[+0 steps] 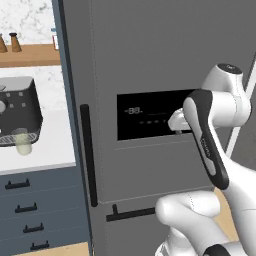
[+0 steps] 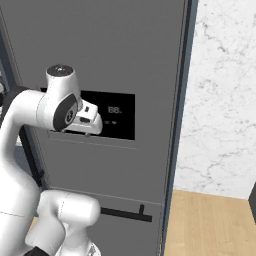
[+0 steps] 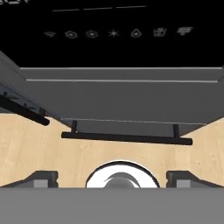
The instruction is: Grab a lemon wedge from the fridge and one ice cube from the ice bowl, and put them in the glass of lemonade.
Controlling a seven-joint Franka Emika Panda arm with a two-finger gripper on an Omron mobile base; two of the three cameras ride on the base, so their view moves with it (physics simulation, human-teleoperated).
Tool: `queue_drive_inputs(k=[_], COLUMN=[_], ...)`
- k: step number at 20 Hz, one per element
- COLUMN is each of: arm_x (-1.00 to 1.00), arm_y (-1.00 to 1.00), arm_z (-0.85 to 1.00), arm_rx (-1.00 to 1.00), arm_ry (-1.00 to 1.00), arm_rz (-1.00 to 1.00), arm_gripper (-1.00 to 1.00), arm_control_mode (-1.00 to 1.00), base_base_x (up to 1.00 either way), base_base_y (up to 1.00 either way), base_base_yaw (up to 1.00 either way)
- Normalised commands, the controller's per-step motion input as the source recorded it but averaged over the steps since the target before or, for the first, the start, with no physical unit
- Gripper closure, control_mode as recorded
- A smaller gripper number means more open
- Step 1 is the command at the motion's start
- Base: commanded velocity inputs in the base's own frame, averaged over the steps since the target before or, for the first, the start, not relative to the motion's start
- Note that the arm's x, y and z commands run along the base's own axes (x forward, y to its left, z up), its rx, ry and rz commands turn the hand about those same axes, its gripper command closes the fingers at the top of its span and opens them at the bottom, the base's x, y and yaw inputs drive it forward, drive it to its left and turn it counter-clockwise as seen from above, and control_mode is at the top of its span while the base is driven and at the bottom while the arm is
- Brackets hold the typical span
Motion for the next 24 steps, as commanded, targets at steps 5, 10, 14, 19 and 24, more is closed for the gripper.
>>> queue_drive_inputs(k=[5, 10, 14, 19, 24], arm_x=[0.0, 0.0, 0.0, 0.0, 0.0], arm_y=[0.13, 0.0, 0.0, 0.0, 0.0], arm_z=[0.0, 0.0, 0.0, 0.0, 0.0], arm_rx=[0.0, 0.0, 0.0, 0.0, 0.0], arm_ry=[0.0, 0.0, 0.0, 0.0, 0.0], arm_rz=[0.0, 0.0, 0.0, 0.0, 0.0], arm_gripper=[-1.0, -1.0, -1.0, -1.0, -1.0], arm_control_mode=[1.0, 1.0, 1.0, 1.0, 1.0], base_base_x=[0.0, -0.02, 0.0, 0.04, 0.27], base_base_y=[0.08, 0.97, 1.0, 1.0, 1.0], base_base_yaw=[0.0, 0.0, 0.0, 0.0, 0.0])
